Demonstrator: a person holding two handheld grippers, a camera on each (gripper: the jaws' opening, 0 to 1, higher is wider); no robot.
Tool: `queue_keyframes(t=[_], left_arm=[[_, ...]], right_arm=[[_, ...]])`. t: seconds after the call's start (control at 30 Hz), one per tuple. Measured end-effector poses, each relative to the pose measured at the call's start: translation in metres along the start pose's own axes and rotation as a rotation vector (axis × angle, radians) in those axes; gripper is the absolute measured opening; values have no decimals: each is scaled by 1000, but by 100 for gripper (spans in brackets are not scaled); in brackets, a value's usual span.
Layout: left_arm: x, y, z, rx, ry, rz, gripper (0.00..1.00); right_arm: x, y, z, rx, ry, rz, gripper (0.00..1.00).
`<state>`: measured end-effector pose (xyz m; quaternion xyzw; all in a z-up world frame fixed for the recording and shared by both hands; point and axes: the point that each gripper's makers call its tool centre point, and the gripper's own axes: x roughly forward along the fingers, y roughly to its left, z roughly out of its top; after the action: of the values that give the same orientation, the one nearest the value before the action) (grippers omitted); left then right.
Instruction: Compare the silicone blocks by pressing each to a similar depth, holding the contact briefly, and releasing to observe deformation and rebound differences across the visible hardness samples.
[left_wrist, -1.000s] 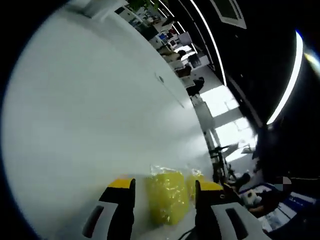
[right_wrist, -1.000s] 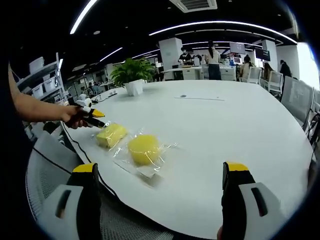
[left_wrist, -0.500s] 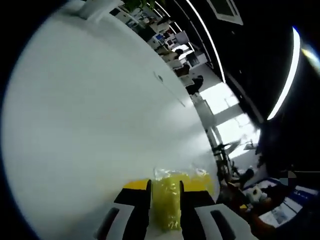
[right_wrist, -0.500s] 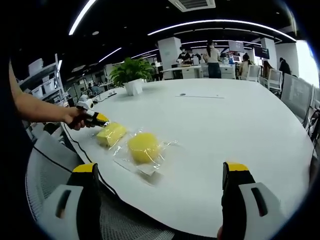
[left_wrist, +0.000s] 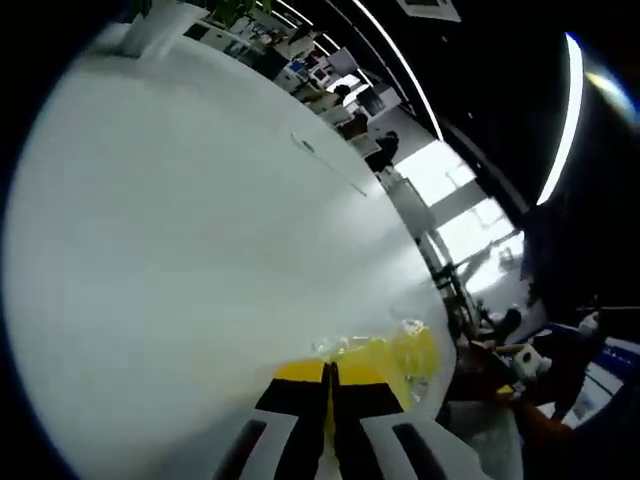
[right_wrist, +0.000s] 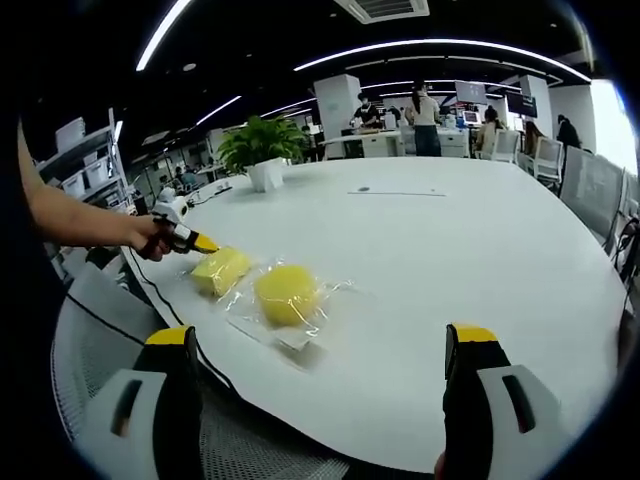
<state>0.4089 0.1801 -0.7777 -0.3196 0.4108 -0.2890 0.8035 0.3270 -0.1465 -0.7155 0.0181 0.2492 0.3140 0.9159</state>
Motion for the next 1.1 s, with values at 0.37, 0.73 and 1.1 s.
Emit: queue_keyframes(t=[0.37, 0.73, 1.1], left_arm=[[-2, 1, 5, 8, -7, 33, 0], [-8, -23, 21, 102, -44, 5, 0], [-16, -51, 36, 239, -62, 8, 0]], right_arm=[[0, 2, 1, 5, -6, 2, 96], [-3, 0, -1, 14, -12, -7, 96], [-1, 1, 2, 15, -23, -1, 96]])
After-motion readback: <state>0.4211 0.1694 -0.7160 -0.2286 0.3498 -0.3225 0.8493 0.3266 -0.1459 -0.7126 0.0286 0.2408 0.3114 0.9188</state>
